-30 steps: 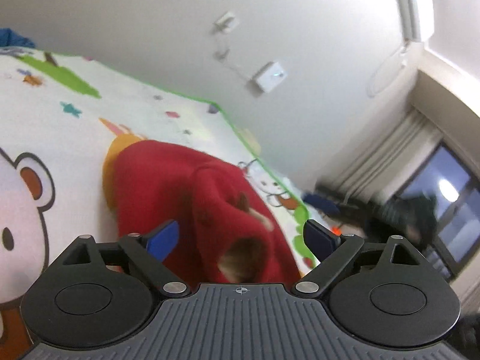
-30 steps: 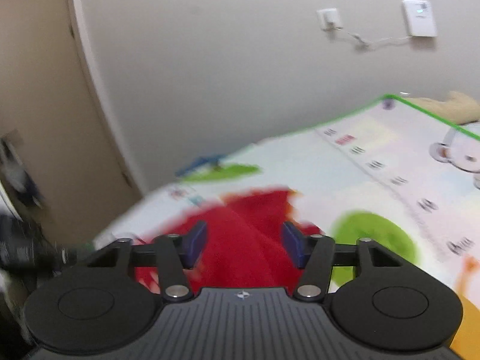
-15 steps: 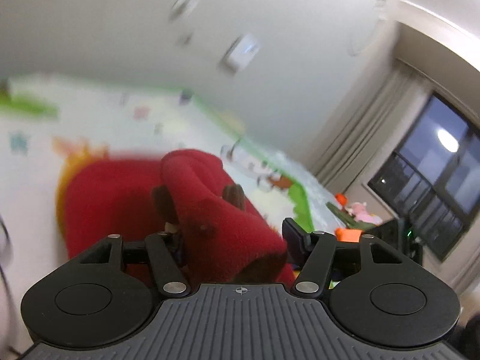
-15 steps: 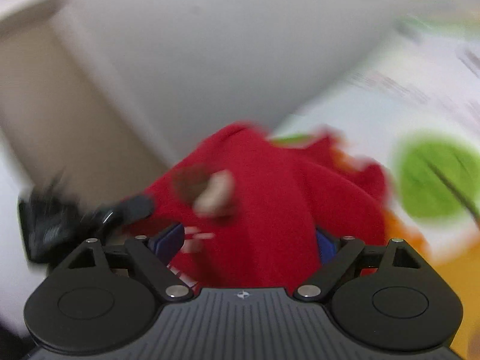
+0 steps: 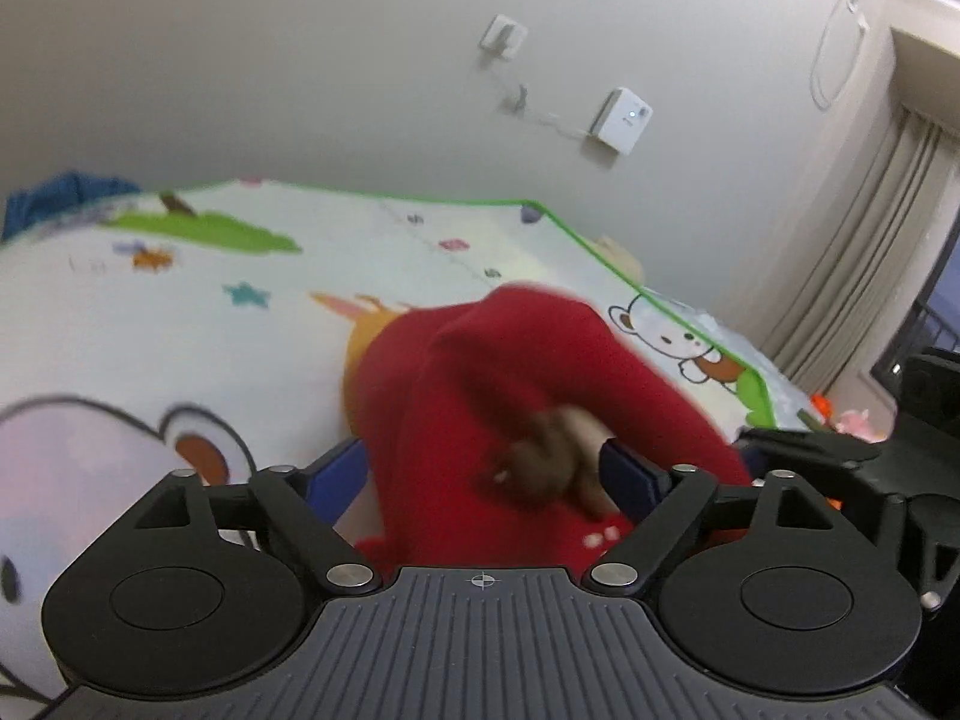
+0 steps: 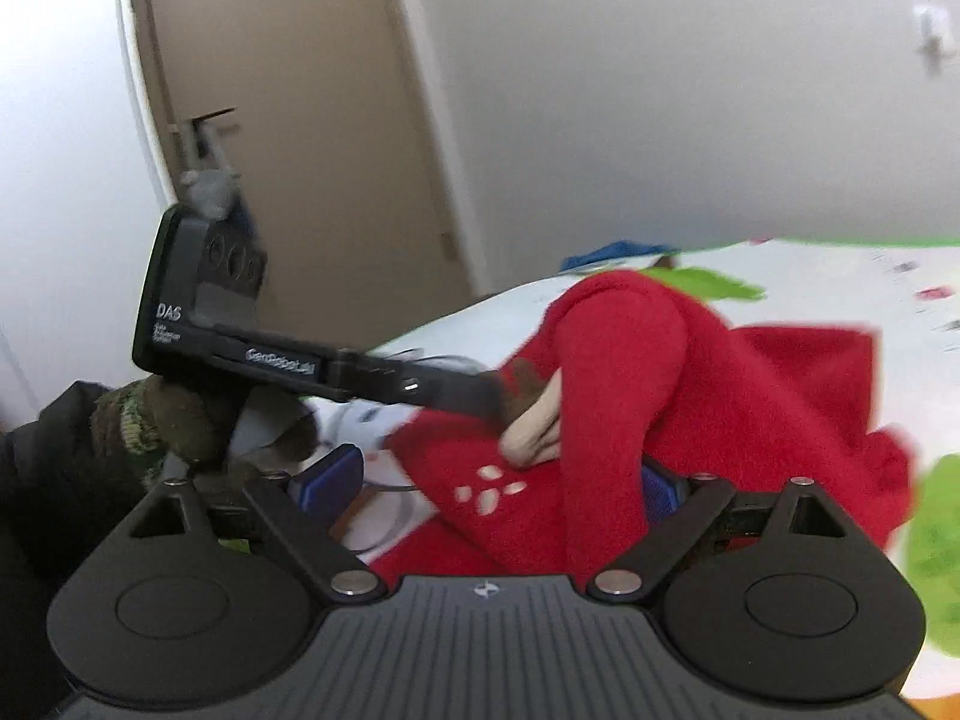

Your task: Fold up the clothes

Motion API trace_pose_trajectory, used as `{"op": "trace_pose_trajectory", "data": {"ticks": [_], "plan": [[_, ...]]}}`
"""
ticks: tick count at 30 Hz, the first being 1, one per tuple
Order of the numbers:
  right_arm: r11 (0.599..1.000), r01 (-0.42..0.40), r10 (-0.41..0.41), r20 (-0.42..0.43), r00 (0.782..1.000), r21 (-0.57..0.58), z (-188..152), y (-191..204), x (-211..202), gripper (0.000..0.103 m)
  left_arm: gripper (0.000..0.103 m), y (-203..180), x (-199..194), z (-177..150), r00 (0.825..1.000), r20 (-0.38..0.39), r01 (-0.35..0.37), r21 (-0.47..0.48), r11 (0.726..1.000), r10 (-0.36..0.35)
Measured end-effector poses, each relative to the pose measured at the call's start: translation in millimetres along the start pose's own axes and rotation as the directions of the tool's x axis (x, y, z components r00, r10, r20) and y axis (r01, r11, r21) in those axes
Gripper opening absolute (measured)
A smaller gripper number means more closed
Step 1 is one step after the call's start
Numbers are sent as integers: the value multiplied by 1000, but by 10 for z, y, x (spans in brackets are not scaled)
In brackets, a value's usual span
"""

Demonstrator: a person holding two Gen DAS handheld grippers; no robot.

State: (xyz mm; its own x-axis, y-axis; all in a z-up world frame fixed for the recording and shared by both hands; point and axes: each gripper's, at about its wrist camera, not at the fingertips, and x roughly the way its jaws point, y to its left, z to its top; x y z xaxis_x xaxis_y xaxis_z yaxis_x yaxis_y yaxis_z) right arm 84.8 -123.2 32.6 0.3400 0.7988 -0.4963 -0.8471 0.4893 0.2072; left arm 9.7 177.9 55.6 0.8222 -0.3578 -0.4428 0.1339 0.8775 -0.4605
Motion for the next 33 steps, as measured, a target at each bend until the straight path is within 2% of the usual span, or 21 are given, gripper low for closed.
{"op": "trace_pose_trajectory", "data": {"ticks": [3, 7, 9, 11, 13, 14, 16, 18, 21, 23, 25, 27, 29, 30, 33], "plan": [[993, 110, -111, 30, 993, 52, -29, -71, -276, 92, 91, 110, 105, -30, 999, -11, 47, -72, 996, -48], [942, 276, -284, 14, 959, 191, -232, -312, -471, 95, 90, 87, 146, -75, 992, -26, 118, -106, 987, -121], [908, 277, -289, -9, 957, 316, -368, -532, -564, 97, 90, 74, 164, -96, 987, -32, 153, -123, 980, -158], [872, 210, -226, -18, 974, 442, -503, -671, -573, 97, 90, 7, 128, -87, 972, -21, 230, -111, 967, -233], [847, 137, -149, -18, 989, 514, -567, -719, -513, 97, 90, -94, -13, -48, 950, 3, 312, -80, 947, -313], [848, 114, -124, -15, 992, 518, -565, -698, -478, 100, 90, -143, -85, -28, 936, 14, 351, -63, 934, -351], [880, 130, -136, -18, 990, 457, -530, -573, -440, 102, 93, -224, -251, 36, 924, 52, 379, -4, 925, -379], [926, 145, -145, -25, 989, 350, -462, -393, -387, 102, 94, -286, -409, 111, 936, 104, 331, 64, 941, -337], [977, 136, -134, -22, 991, 166, -423, -74, -403, 102, 96, -292, -496, 172, 969, 159, 170, 121, 978, -188], [993, 99, -99, -4, 995, 67, -387, 117, -496, 102, 96, -237, -383, 160, 989, 137, 46, 105, 993, -60], [998, 64, -63, 19, 998, -18, -336, 289, -622, 102, 96, -148, -176, 92, 996, 85, -42, 91, 995, 34], [990, 114, -110, 50, 993, -82, -269, 383, -743, 102, 96, -70, 34, -4, 994, 28, -108, 92, 990, 105], [968, 224, -217, 72, 973, -113, -211, 359, -785, 102, 96, -14, 179, -100, 989, -8, -149, 97, 984, 151], [949, 296, -289, 69, 955, -110, -197, 300, -749, 103, 96, 11, 224, -132, 987, -16, -158, 95, 983, 160], [864, 494, -490, 57, 870, -103, -162, 116, -635, 103, 98, 50, 300, -156, 985, -25, -166, 79, 983, 168]]}}
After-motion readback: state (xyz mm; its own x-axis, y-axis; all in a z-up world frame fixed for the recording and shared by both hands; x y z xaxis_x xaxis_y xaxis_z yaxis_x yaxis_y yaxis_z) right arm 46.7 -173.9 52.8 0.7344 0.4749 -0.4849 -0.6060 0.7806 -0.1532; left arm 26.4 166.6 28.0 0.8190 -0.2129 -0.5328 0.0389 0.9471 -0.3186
